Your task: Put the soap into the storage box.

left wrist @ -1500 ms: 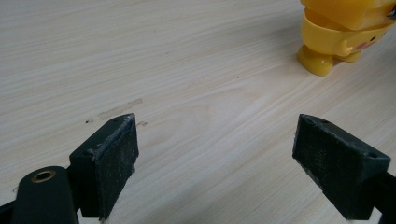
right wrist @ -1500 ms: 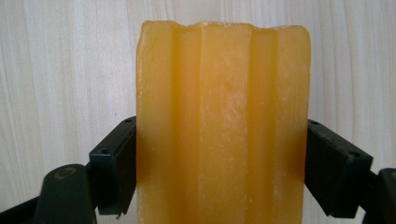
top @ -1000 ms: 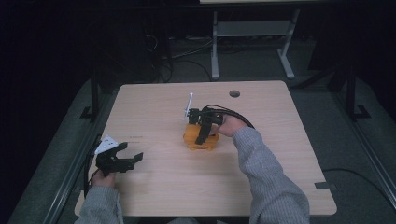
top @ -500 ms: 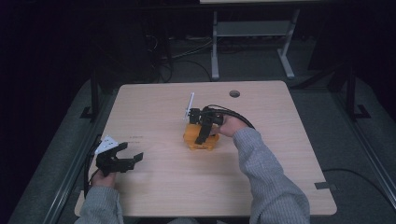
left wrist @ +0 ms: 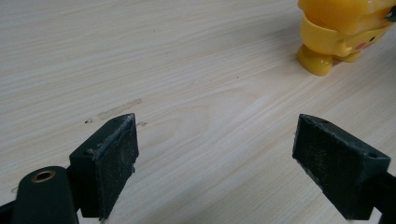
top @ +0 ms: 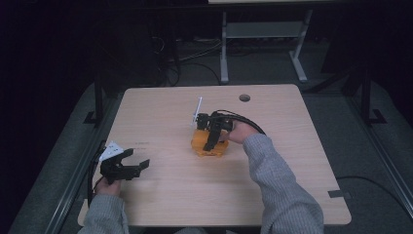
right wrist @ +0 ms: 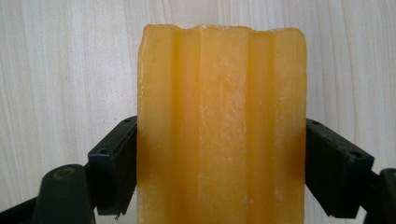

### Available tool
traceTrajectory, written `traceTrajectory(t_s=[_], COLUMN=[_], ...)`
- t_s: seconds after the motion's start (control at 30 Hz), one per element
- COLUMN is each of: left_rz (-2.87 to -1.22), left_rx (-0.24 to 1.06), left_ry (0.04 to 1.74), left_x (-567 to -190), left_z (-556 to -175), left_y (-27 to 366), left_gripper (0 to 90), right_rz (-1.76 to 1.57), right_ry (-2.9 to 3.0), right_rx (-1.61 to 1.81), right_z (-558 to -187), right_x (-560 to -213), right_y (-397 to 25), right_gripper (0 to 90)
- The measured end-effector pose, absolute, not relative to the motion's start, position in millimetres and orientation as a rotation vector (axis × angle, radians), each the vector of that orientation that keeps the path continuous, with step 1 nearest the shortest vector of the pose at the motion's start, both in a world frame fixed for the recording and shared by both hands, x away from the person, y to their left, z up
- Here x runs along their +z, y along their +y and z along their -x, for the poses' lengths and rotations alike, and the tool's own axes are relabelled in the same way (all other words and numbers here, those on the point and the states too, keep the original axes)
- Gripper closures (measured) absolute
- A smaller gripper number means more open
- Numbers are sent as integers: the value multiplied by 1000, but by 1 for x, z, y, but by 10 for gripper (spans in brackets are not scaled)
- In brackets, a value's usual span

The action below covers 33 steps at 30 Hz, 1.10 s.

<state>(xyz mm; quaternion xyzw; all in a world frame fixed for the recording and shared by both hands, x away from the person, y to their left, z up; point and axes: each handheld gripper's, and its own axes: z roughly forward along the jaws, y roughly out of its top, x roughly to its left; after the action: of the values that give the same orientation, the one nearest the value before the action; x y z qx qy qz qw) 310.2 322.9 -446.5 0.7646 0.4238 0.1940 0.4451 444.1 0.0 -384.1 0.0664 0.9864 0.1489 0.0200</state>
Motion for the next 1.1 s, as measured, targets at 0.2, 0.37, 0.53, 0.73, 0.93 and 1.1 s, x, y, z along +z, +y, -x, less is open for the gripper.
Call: traceTrajectory(t_s=[0.2,0.37,0.53,0.73,0.93,1.1], left_rz=[-1888,-1896,-1894,-1901,-1896,-1905], left_rx=[480,481,480,478,479,479], left_ry=[1051,1049,1052,1053,1053,1051], left_x=[-447,-447,-447,-446,-447,-446], left_z=[-310,-310,-310,-310,-310,-310], left_y=[323,323,323,323,323,323], left_gripper=[138,139,138,138,138,138], right_rz=[-214,-223,-235,-249,-259,-286], right_ry=[3055,3046,3045,3044,3033,3020], right_rx=[462,471,479,488,498,533], right_z=[-443,-442,-442,-442,-440,-438], right_x=[-384,-383,-382,-382,-380,-377], right_y=[0,-1,-2,-4,-8,-14], right_gripper=[203,200,198,195,193,184])
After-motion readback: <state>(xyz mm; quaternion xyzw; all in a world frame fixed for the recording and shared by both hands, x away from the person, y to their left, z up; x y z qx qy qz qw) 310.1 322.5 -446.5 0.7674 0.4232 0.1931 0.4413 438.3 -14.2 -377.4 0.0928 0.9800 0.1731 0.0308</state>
